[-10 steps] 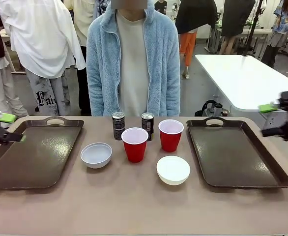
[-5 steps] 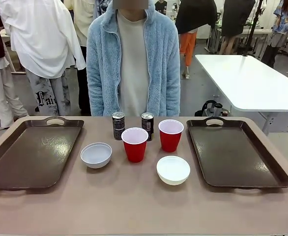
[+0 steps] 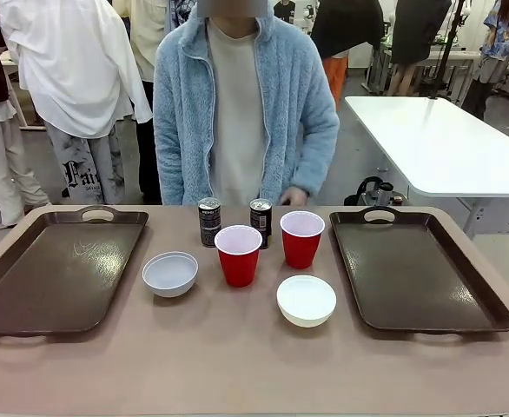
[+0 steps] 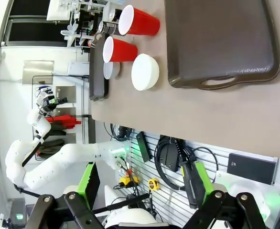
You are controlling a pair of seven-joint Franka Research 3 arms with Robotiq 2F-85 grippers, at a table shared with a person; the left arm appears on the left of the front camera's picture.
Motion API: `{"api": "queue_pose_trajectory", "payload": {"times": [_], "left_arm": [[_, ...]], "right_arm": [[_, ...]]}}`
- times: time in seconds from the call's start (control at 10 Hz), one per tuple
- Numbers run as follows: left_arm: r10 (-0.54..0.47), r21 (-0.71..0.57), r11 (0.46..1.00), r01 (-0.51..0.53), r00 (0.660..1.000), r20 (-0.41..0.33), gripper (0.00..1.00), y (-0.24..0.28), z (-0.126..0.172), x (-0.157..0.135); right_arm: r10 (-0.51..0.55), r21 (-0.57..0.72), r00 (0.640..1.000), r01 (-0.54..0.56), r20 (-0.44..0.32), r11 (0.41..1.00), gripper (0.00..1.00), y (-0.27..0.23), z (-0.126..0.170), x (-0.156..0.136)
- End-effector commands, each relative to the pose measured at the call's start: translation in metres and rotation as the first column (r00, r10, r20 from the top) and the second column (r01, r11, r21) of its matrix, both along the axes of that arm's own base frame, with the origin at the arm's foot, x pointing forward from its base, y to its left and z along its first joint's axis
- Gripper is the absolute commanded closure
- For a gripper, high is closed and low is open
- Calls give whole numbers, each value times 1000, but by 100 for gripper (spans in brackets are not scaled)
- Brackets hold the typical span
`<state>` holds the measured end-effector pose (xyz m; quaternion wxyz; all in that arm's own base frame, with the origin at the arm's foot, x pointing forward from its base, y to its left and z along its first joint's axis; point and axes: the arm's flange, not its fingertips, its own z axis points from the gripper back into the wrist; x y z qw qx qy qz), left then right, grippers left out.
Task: Prepare tableware on both trays.
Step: Pick up a Picnic Bowl from the table and place it on a Handle tray.
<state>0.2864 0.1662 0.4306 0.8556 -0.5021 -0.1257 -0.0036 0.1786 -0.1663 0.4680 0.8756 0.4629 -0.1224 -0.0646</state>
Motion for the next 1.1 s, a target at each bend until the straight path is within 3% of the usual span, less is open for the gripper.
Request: {"api": "queue_pose_trajectory", "payload": {"times": [0.0,0.1,0.2,0.3,1.0], "left_arm": [[32,50,998,-29,998,-52,0,14,-3,-3],[42,96,995,-36,997,-59,0,16,-4,-2],[-2,161,987,-8,998,61,0,9,2,-3],[26,55,998,-25,999,-25,0,11,-6,-3],[24,74,997,-23,1000,-12,0,12,-9,-4]], "right_arm": [[-29,-20,999,28,-26,999,0,66,-56,-28],[-16,-22,1000,15,-18,1000,0,68,-54,-27],[-6,-2,1000,6,2,1000,0,0,1,-1],[-6,-2,1000,6,2,1000,0,0,1,-1],[-6,-2,1000,6,2,1000,0,0,1,-1]]}}
